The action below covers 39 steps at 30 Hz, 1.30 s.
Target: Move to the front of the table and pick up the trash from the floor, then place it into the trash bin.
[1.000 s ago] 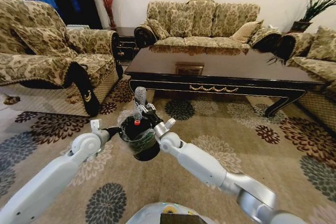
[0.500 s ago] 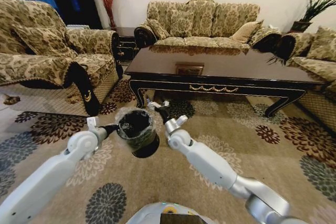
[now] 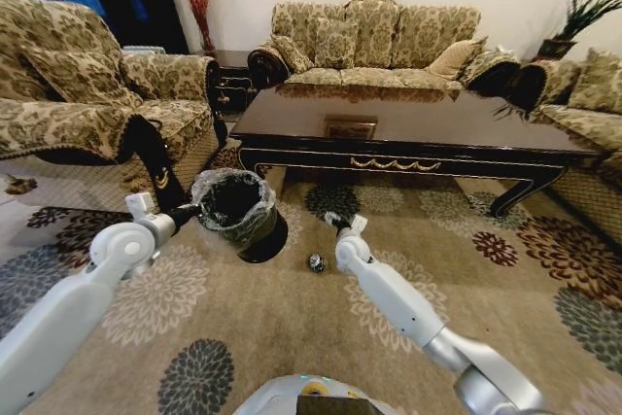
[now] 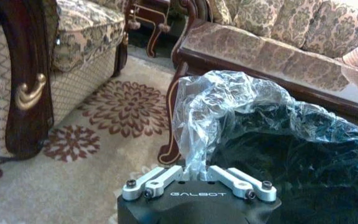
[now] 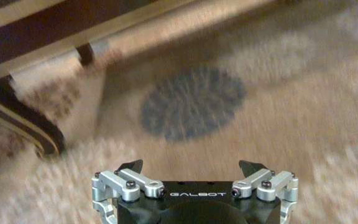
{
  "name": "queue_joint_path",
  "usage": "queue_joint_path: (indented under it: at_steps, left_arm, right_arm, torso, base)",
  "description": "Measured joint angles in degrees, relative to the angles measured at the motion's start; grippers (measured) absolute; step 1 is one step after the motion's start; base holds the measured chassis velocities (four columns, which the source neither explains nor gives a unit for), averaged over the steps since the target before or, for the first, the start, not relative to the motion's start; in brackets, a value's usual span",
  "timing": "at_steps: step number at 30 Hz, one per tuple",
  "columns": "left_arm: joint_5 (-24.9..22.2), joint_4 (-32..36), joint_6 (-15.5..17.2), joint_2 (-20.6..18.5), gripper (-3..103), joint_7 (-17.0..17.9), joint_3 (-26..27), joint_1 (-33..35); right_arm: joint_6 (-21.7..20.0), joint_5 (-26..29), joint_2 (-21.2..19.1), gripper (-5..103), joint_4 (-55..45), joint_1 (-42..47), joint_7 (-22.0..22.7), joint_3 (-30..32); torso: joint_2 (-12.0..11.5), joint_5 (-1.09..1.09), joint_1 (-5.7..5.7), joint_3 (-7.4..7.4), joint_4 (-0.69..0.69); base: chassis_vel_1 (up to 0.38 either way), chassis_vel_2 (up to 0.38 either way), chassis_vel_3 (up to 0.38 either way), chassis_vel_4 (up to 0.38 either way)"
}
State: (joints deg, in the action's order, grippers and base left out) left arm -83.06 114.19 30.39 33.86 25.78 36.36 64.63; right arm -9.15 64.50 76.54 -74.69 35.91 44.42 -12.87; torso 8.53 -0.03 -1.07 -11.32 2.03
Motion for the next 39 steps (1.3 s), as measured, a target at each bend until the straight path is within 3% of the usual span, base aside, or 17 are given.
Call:
queue_joint_path:
  at_steps: [10, 16, 29, 39]
  left_arm:
    - [-0.9, 0.9, 0.0, -2.3, 4, -0.2, 1.2, 0.4]
    - [-1.0, 2.1, 0.0, -3.2, 4, -0.2, 2.2, 1.4]
    - [-1.7, 3.9, 0.0, -4.2, 4, 0.2, 4.4, 3.2]
    - [-2.3, 4.7, 0.1, -4.4, 4, 0.8, 4.7, 3.5]
  right_arm:
    - [0.0, -3.6, 5.3, 100, 10.4, 1.8, -3.2, -2.1]
    - [4.0, -8.0, 9.1, 100, 20.3, 1.7, -8.2, -1.0]
    - [7.8, -13.5, 14.7, 100, 33.2, -1.5, -13.5, 3.7]
    - [8.2, -17.4, 15.8, 100, 41.2, -3.2, -16.3, 7.0]
  torso:
    - [0.0, 0.03, 0.0, 0.0, -0.01]
    - [0.0, 0.02, 0.0, 0.0, -0.02]
    - [0.0, 0.02, 0.0, 0.0, -0.02]
    - [0.0, 0.03, 0.0, 0.0, -0.03]
  base:
    - [0.0, 0.0, 0.0, 0.0]
    - [0.0, 0.0, 0.0, 0.0]
    - [0.0, 0.0, 0.0, 0.0]
    - [0.0, 0.0, 0.0, 0.0]
